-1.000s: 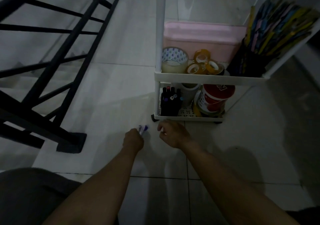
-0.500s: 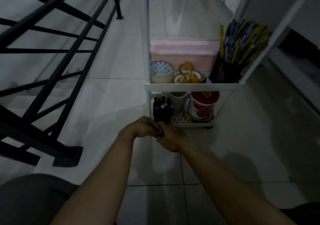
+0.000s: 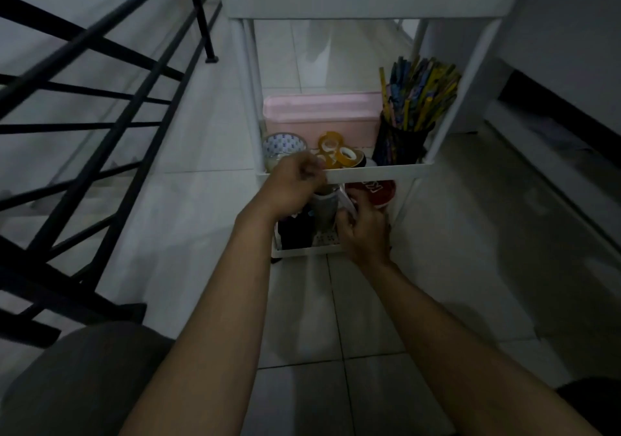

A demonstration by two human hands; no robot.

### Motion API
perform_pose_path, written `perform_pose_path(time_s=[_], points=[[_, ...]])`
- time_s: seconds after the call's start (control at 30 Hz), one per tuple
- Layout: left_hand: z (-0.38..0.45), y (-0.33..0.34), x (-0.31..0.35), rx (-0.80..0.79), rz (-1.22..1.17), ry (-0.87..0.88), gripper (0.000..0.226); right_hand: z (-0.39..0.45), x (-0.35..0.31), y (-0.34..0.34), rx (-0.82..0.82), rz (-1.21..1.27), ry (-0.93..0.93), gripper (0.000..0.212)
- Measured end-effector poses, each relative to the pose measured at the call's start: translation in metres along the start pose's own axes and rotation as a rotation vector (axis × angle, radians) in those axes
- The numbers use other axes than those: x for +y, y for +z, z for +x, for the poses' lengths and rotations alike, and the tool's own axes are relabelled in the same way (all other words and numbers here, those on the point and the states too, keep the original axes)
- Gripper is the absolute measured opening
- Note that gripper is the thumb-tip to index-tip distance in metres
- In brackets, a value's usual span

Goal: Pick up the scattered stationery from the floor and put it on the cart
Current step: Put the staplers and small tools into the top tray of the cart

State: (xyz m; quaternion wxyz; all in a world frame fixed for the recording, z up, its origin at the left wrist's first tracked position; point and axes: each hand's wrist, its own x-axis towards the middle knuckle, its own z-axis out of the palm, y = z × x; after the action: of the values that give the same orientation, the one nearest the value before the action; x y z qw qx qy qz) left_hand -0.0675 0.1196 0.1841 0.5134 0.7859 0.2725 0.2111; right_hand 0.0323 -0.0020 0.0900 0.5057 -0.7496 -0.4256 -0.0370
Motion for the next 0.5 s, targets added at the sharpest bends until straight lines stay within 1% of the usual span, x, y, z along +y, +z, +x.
perform_pose_path(time_s=[0.13,0.23,0.37,0.5], points=[[0.0,0.003,0.033,0.112,-0.025,0.189,0.02,0.024,-0.018,-0.014,0.19,0.076,-0.028,0.025],[0.0,0.0,0.056,0.211,-0.043,0.261,0.022,0.045,-0.04,-0.024,0.288,0.123,-0.097,0.027],[0.0,-0.012,0.082,0.298,-0.041,0.332,0.017,0.075,-0.08,-0.042,0.354,0.227,-0.203,0.029],[-0.003,-0.031,0.112,0.349,-0.061,0.338,0.02,0.095,-0.115,-0.063,0.359,0.289,-0.215,0.026]])
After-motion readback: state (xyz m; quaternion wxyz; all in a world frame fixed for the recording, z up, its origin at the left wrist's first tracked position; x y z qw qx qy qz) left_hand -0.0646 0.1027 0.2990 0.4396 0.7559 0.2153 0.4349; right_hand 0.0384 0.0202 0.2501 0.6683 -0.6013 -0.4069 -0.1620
